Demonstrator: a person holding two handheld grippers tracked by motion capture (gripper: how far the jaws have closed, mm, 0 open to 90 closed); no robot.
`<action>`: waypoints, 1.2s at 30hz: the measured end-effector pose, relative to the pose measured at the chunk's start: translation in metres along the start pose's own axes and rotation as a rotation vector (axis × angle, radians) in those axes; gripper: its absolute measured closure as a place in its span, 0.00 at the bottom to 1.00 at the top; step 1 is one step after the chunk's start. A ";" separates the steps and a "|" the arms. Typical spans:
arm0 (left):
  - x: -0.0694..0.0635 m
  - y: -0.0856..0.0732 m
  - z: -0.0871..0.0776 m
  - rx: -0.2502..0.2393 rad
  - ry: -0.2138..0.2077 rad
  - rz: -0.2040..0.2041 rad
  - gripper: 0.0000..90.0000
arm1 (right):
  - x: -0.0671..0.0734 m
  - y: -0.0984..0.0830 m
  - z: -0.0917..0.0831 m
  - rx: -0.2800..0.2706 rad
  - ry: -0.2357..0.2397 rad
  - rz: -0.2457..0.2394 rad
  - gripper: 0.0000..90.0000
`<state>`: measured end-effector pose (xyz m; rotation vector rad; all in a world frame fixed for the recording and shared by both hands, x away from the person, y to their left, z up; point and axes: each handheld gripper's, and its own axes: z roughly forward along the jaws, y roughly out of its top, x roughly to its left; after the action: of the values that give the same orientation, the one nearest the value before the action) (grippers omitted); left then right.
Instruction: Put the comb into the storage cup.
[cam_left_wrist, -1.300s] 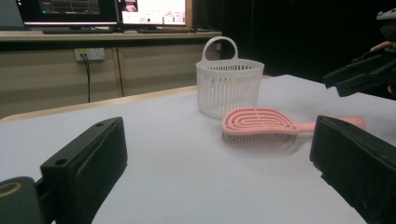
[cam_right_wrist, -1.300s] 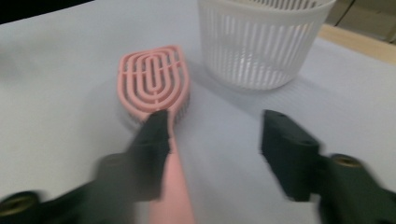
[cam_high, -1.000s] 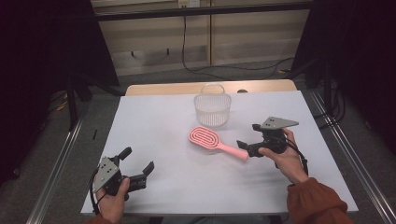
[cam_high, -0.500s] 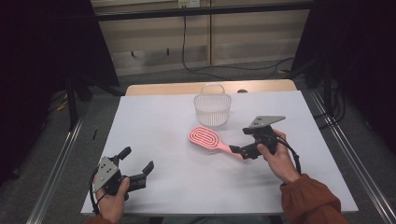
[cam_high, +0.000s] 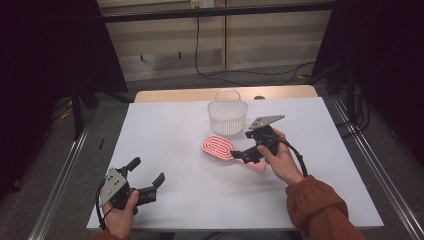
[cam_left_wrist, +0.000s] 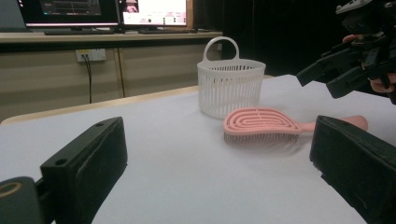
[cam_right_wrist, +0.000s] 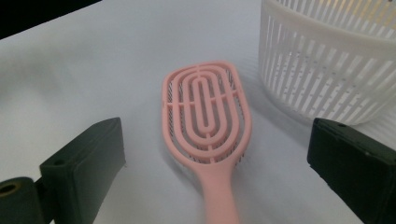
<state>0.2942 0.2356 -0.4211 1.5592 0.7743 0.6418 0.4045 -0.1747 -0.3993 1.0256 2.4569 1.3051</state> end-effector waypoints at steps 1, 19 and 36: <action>0.000 0.000 0.000 0.002 -0.001 0.000 0.04 | -0.001 0.001 0.001 0.009 0.000 0.004 0.03; 0.001 0.000 0.000 0.005 -0.004 0.004 0.04 | -0.004 0.027 0.034 0.152 0.052 -0.058 0.05; 0.001 0.000 0.001 0.006 -0.008 -0.001 0.04 | -0.003 0.036 0.056 0.298 0.067 -0.086 0.10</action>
<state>0.2952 0.2359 -0.4217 1.5659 0.7714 0.6322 0.4491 -0.1255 -0.4056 0.9370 2.7731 0.9821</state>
